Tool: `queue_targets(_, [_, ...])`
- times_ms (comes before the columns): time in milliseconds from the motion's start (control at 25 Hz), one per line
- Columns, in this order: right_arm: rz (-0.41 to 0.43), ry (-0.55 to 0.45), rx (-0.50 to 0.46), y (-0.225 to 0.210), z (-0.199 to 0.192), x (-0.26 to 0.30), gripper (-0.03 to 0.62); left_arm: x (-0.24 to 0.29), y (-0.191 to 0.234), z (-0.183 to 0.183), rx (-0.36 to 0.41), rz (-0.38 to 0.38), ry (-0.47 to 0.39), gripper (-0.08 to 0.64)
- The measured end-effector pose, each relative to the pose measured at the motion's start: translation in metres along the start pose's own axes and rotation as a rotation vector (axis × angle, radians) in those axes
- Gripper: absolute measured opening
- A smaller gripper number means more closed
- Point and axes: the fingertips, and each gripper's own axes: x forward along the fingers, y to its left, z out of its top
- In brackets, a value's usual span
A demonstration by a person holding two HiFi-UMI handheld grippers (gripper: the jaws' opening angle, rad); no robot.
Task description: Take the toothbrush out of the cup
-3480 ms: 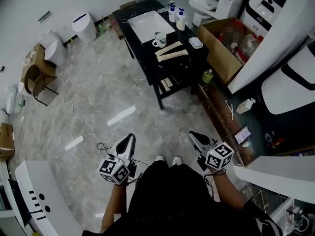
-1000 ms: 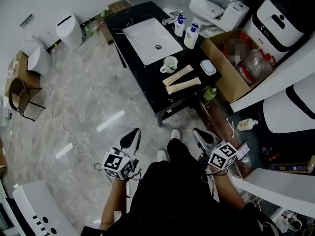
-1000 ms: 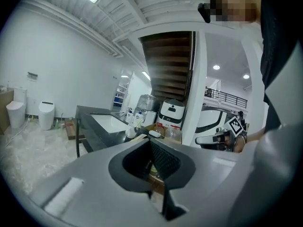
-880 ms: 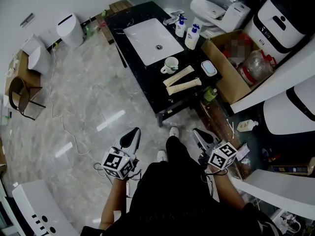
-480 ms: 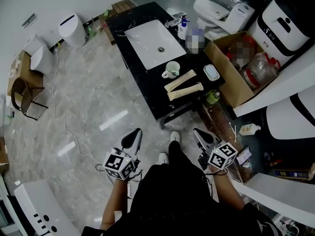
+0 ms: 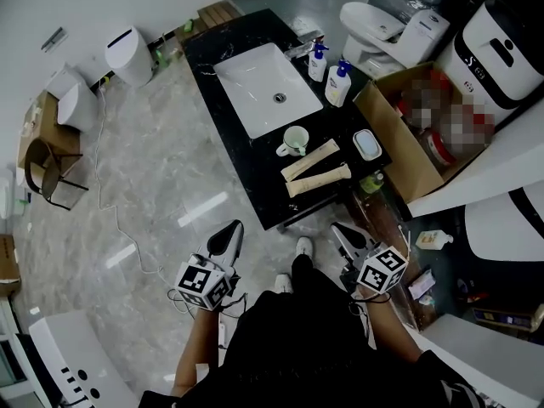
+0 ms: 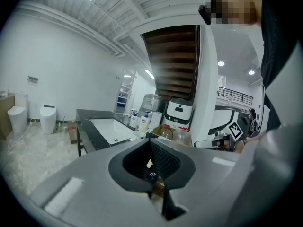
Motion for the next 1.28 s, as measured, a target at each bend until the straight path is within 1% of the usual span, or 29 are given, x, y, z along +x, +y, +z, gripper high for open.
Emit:
queue_targets(280, [0.079,0.037,-0.062,-0.032,0.033,0.037,0.014,0.043,0.015,0.022,-0.027,0.058,-0.006,0.009])
queue_targets(440, [0.111,0.054,-0.074,-0.051,0.049,0.049,0.014,0.061,0.015,0.027,-0.016,0.078,-0.009,0.009])
queue_targets(560, [0.126,0.077,-0.081,-0.063,0.054,0.059,0.014,0.069,0.015,0.035,-0.026,0.093,-0.019,0.009])
queue_targets(800, [0.129,0.096,-0.102,-0.073,0.057,0.081,0.015,0.071,0.02,0.037,-0.026,0.104,-0.008,0.009])
queue_targets(1040, [0.106,0.144,-0.174,-0.071,0.053,0.107,0.015,0.074,0.034,0.037,-0.029,0.086,0.001,0.008])
queue_targets(1280, [0.11,0.157,-0.172,-0.062,0.058,0.134,0.015,0.081,0.049,0.055,-0.03,0.06,-0.024,0.009])
